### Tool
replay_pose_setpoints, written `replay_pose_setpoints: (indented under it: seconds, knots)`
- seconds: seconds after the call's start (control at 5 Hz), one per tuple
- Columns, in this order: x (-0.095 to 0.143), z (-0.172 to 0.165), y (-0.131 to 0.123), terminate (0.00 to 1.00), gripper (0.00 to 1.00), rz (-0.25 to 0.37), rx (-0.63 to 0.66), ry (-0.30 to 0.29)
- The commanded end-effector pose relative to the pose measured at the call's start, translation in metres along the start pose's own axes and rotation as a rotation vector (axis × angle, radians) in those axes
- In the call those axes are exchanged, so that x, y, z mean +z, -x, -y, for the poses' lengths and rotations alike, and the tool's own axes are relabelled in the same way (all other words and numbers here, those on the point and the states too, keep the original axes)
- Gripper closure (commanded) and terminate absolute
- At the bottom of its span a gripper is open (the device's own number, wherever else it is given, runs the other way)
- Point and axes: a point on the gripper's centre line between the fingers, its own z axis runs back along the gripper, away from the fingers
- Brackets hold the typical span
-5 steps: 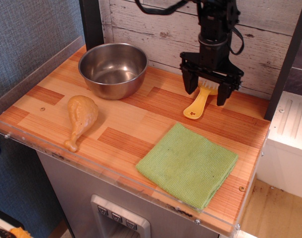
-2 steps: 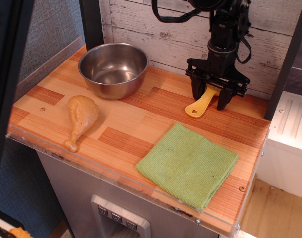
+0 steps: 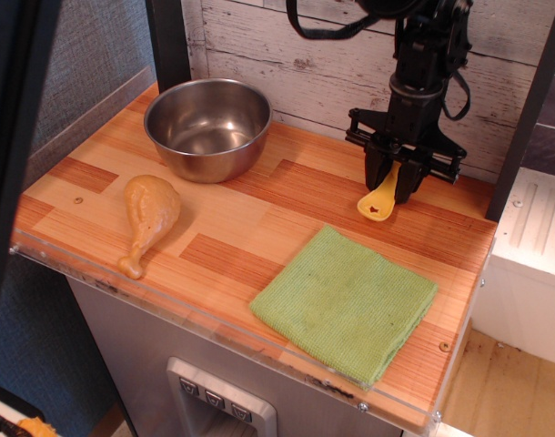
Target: Place the yellow brush on the green cloth.
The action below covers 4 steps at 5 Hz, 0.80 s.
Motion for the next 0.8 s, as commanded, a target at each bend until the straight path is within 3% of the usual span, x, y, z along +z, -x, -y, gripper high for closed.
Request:
replay_pose_setpoints:
  seconds: [0.0, 0.2, 0.6]
  knots:
    - [0.094, 0.04, 0.024, 0.0, 1.0, 0.249, -0.037, 0.08]
    - [0.09, 0.054, 0.051, 0.0, 1.0, 0.243, -0.044, 0.099]
    - [0.053, 0.049, 0.099, 0.0, 1.0, 0.168, -0.013, 0.081]
